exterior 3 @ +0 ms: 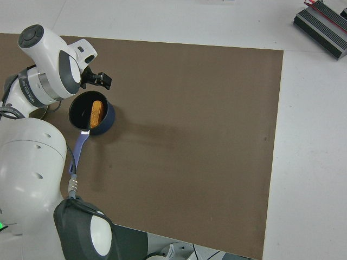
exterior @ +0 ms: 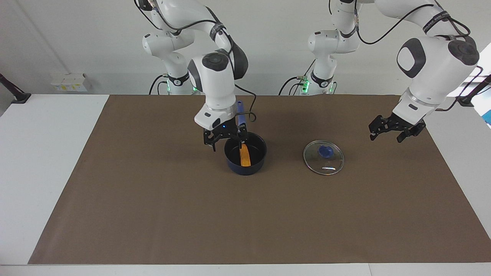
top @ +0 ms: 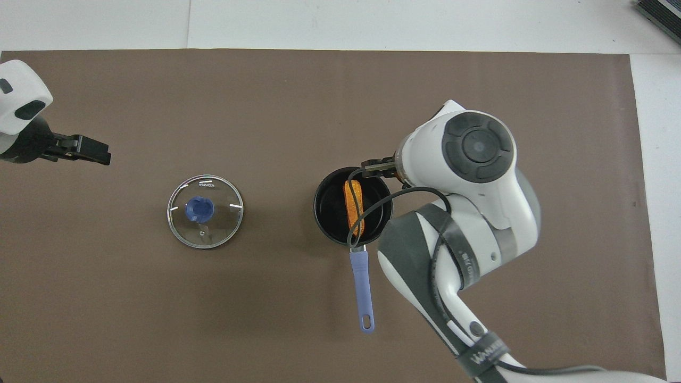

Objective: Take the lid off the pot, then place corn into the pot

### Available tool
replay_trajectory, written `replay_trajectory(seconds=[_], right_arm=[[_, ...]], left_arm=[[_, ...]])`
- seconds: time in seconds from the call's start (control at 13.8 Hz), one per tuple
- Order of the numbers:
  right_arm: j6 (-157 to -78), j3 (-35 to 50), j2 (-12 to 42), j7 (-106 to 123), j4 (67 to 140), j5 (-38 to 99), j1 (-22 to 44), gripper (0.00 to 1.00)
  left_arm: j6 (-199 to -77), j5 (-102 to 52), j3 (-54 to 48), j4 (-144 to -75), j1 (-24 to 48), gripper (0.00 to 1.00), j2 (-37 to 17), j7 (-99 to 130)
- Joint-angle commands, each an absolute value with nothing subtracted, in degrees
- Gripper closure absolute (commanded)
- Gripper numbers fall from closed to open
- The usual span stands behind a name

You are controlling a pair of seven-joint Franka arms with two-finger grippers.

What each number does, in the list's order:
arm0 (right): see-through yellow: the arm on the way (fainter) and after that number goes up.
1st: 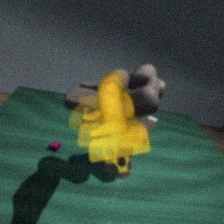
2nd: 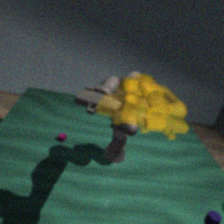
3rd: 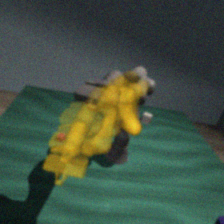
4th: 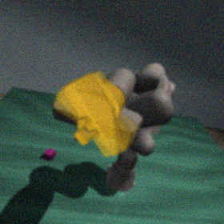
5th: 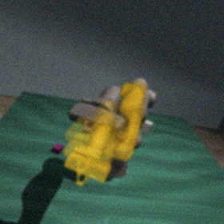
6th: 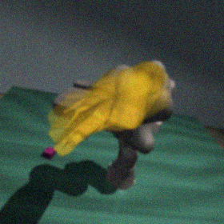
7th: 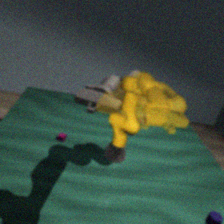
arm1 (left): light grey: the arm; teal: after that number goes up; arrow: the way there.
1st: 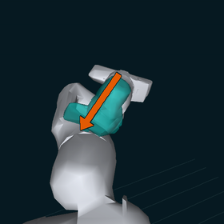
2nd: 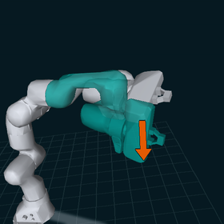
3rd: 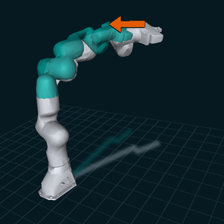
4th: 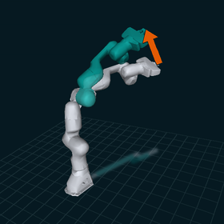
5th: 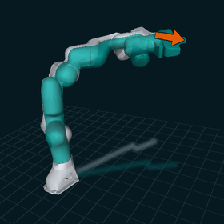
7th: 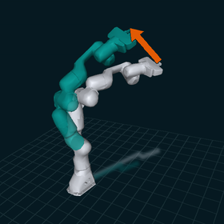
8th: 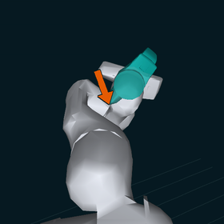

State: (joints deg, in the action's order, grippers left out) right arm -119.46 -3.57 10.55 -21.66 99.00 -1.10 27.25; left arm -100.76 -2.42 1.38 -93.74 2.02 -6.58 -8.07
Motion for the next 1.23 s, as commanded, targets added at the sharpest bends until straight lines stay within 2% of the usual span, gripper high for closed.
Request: replay_trajectory(seconds=[0.0, 0.43, 0.58, 0.8, 0.94, 1.16], right_arm=[[-116.2, -2.99, 4.76, -19.52, 100.28, -1.41, 22.61, 0.0], [-106.72, -2.99, -2.63, -7.3, 99.67, -1.14, 13.37, 0.0], [-101.71, -3.08, -2.9, -5.37, 96.87, -1.14, 11.43, 0.0], [-95.3, -3.43, -2.9, -2.91, 91.43, -0.7, 8.18, 0.0], [-91.25, -4.04, -2.9, -2.55, 88.34, -0.35, 6.25, 0.0], [-90.7, -4.31, -3.42, -2.73, 88.5, -0.35, 4.4, 0.0]], left_arm=[[-93.72, -1.76, 1.14, -89.05, 1.76, 0.0, -6.68, -7.3], [-83.87, -0.09, 1.14, -83.69, 2.2, 0.0, -5.98, -3.52], [-80.34, 1.57, 0.62, -80.69, 2.46, 0.0, -5.89, -3.52], [-85.14, 1.41, 0.35, -87.87, 2.9, 0.0, -0.98, -3.69], [-85.87, 1.06, 0.26, -88.15, 2.73, 0.0, -0.7, -3.26], [-85.96, 0.88, 0.26, -88.15, 2.72, 0.0, -0.7, -3.25]])
